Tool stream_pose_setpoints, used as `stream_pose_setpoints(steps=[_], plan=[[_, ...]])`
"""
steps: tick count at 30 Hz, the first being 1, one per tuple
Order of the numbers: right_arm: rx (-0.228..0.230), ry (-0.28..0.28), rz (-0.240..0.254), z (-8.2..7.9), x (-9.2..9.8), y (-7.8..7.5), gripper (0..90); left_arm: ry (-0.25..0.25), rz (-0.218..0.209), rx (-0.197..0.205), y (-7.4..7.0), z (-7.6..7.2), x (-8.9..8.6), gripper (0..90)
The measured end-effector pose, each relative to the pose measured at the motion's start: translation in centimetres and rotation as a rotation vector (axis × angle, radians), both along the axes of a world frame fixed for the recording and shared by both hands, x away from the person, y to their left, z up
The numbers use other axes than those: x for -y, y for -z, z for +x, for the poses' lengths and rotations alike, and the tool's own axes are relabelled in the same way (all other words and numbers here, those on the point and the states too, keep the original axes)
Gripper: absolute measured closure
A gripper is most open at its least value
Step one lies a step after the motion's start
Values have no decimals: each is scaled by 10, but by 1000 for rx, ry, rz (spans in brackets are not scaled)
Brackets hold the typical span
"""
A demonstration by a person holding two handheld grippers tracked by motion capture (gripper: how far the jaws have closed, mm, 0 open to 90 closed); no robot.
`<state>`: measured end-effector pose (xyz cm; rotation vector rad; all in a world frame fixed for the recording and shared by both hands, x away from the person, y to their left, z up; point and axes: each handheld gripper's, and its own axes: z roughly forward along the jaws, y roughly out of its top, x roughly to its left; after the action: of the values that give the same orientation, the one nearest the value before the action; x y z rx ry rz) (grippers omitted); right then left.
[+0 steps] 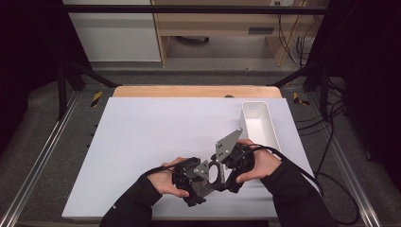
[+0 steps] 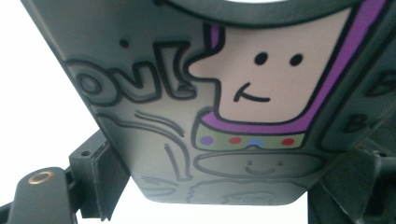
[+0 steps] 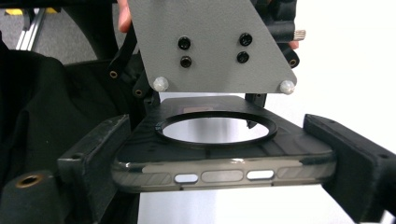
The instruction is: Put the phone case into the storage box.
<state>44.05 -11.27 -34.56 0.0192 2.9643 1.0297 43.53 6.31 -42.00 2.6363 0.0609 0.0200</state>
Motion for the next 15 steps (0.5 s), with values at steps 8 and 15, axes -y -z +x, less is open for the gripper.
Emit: stream_pose_setpoints(steps=[8, 15], plan=[[11, 28, 58, -2, 9, -10, 44, -19, -42, 2, -2, 1, -6, 115], [55, 66, 168, -5, 24, -25, 31, -33, -84, 2, -2, 1, -14, 115]])
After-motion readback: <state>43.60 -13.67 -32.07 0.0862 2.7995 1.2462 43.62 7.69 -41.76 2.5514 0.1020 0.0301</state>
